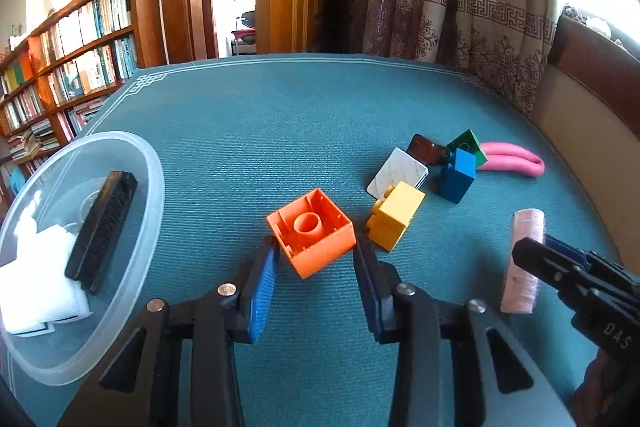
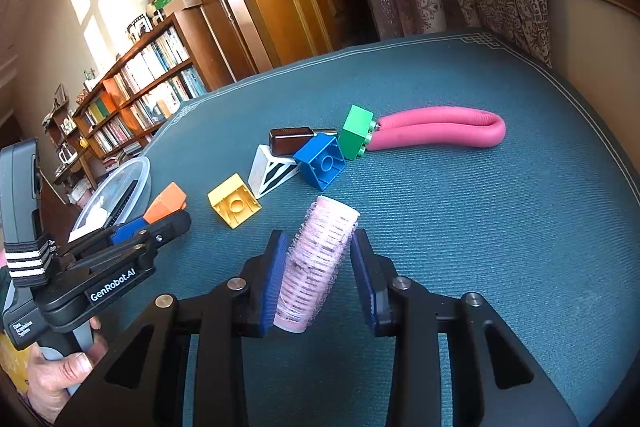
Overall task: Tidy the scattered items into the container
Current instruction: 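Grasp the orange brick with the left tool while the right tool holds the pink roller, then carry the orange brick and pink roller over the bowl and open both tools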
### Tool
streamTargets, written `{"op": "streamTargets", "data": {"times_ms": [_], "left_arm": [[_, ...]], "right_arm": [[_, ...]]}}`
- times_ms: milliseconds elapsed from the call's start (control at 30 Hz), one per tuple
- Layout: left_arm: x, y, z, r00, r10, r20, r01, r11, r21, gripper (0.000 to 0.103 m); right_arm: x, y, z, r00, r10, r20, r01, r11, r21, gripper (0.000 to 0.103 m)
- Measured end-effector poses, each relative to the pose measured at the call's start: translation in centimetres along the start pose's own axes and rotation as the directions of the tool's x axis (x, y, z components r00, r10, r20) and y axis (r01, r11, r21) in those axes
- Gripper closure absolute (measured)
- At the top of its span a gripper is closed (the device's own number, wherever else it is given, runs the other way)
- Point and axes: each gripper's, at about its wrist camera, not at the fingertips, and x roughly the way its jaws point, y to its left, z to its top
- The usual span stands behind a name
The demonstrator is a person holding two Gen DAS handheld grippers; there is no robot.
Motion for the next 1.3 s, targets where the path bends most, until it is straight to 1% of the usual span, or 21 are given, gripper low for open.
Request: {"op": "streamTargets", "data": {"times_ms": [167, 367, 500, 667, 767, 967, 1200, 1300], "left_arm": [[-1.6, 1.0, 0.5, 0.999, 0.026, 0.046, -0.026, 0.999, -0.02, 0.06], [-3.1, 3.0, 1.0, 0.995, 0.054, 0.08, -0.049, 0.997, -0.067, 0.06], [-3.5, 4.5, 0.9, 0.991, 0.096, 0.095, -0.086, 0.991, -0.103, 0.06], [-4.1, 6.6, 0.8, 0.98, 0.168, 0.111, -0.152, 0.979, -0.136, 0.06], [-4.1, 7.8, 0.8, 0.972, 0.205, 0.115, -0.185, 0.969, -0.162, 0.06], [-4.0, 10.6, 0.7, 0.965, 0.236, 0.114, -0.209, 0.955, -0.21, 0.06], [-3.7, 13.4, 0.6, 0.96, 0.257, 0.11, -0.22, 0.939, -0.265, 0.06], [-3.6, 14.1, 0.7, 0.954, 0.277, 0.115, -0.238, 0.934, -0.268, 0.06]], "right_arm": [[-0.4, 0.6, 0.0, 1.0, 0.013, 0.013, -0.012, 1.0, -0.015, 0.068], [-0.4, 1.3, -0.2, 1.0, 0.021, 0.016, -0.021, 0.999, -0.035, 0.069], [-0.4, 1.9, -0.3, 1.0, 0.021, 0.016, -0.02, 0.999, -0.05, 0.069], [-0.4, 3.1, -0.2, 1.0, 0.021, 0.013, -0.02, 0.997, -0.08, 0.069], [-0.3, 4.2, -0.1, 1.0, 0.026, 0.009, -0.025, 0.994, -0.106, 0.07], [0.1, 6.6, 0.8, 0.998, 0.062, -0.003, -0.062, 0.99, -0.125, 0.069], [1.0, 10.9, 2.2, 0.994, 0.112, 0.005, -0.109, 0.978, -0.175, 0.07], [1.7, 13.0, 2.7, 0.99, 0.14, 0.004, -0.136, 0.972, -0.193, 0.069]]}}
